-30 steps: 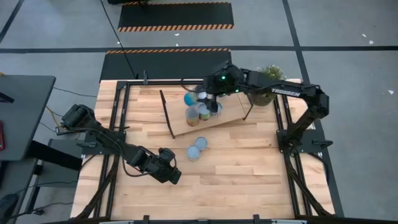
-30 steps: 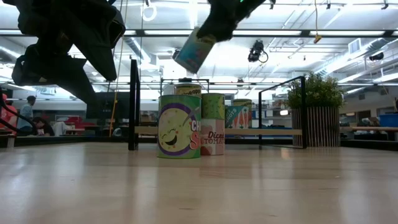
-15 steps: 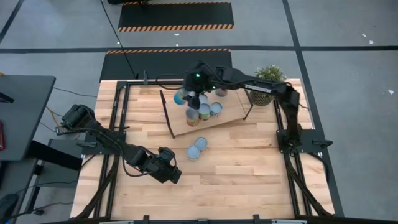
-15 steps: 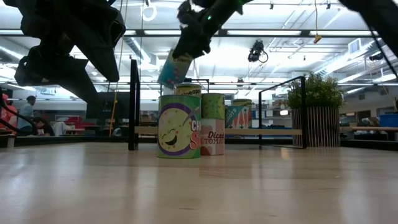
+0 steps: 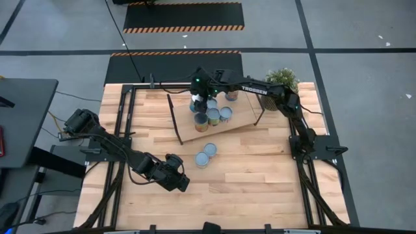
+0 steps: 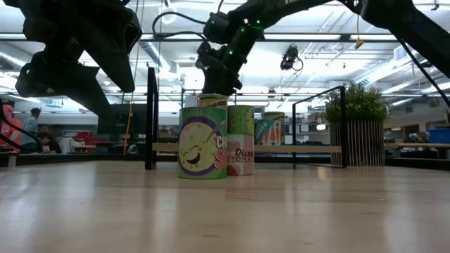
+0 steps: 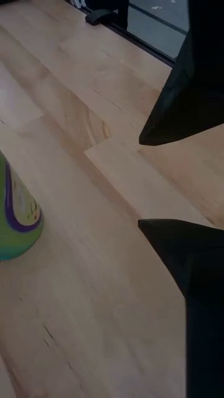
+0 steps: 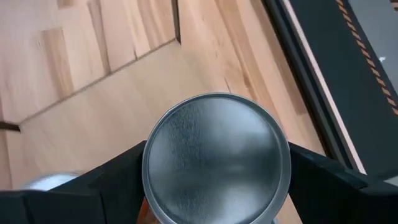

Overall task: Pick and place cans onto a shelf
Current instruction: Put the blue can on the shelf

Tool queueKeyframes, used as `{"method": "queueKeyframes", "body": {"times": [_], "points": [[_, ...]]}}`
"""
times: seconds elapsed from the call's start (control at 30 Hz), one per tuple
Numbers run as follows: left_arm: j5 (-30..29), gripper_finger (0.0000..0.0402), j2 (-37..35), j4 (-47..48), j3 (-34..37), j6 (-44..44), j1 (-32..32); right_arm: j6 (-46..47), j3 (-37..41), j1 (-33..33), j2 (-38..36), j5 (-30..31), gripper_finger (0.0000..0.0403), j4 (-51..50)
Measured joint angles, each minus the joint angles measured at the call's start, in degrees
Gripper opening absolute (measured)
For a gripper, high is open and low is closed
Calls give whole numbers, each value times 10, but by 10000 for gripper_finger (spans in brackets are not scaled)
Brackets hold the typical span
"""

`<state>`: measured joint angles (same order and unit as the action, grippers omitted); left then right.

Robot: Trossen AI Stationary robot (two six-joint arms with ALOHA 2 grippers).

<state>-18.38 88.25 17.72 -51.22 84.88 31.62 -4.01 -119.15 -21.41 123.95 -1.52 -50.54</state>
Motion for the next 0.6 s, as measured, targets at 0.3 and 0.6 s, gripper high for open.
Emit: {"method": "queueKeyframes", "body": {"times": [0.3,0.6], "points": [[0,211,0,1,0,-1,0,34,3,1,-1,0,335,-18],[0,211,0,2,0,-2,0,29,6,3,-1,-26,335,-15]]}}
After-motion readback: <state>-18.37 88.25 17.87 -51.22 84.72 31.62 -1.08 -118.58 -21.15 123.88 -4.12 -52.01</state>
